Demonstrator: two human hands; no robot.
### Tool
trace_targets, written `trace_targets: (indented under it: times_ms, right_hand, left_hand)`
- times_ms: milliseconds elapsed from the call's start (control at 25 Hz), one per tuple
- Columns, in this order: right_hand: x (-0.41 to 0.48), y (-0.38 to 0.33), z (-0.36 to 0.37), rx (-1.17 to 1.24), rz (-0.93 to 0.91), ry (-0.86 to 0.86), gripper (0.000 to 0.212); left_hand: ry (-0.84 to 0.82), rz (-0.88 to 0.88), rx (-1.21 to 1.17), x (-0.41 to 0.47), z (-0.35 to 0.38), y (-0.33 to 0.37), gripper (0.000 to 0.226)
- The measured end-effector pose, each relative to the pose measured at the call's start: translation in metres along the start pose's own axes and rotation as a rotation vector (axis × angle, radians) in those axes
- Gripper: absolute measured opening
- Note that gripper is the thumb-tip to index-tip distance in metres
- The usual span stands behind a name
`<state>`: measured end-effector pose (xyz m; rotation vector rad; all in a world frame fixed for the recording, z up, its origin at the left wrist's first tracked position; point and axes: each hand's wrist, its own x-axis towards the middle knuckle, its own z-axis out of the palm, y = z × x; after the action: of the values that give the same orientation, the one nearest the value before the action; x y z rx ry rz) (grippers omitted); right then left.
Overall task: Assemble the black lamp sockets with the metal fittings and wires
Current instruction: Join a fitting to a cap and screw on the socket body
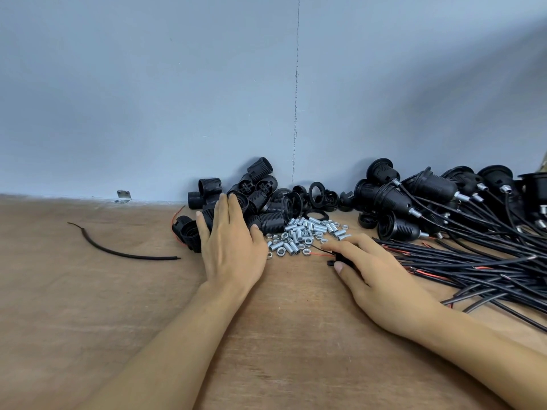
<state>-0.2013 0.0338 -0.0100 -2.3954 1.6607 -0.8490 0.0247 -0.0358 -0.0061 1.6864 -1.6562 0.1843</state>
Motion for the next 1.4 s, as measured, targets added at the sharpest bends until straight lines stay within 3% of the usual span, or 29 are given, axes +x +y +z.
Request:
trace_targets:
  times_ms: [240, 400, 560, 760, 1000, 1200, 1400]
  right_hand:
    - [0.001, -0.001, -0.004, 0.033, 0.057, 0.04, 0.031]
    - [0.002, -0.001, -0.006, 0.024, 0.067, 0.047, 0.023]
    - [0.003, 0.005, -0.014, -0.015, 0.117, 0.072, 0.021]
    - [0.002, 0.012, -0.023, -0.036, 0.103, 0.064, 0.01]
    - [0.002, 0.017, -0.025, 0.02, -0.001, 0.006, 0.006]
    - [0.003, 0.02, -0.031, 0.188, 0.106, 0.015, 0.011]
    - [0.0, 0.017, -0.03, 0.249, 0.061, 0.085, 0.011]
  left_hand:
    - [0.15, 0.152, -0.13, -0.005, -0.008, 0.011, 0.065]
    - [0.174, 0.275, -0.248, -0.015, -0.008, 0.022, 0.051]
    - [0.029, 0.285, -0.483, -0.027, -0.008, 0.033, 0.036]
    - [-0.316, 0.03, -0.894, -0.042, -0.009, 0.047, 0.039]
    - [-0.573, -0.01, -0.902, -0.035, -0.013, 0.043, 0.038]
    - [-0.592, -0.061, -0.878, -0.029, -0.021, 0.03, 0.023]
    - [-0.639, -0.096, -0.911, -0.028, -0.022, 0.025, 0.036]
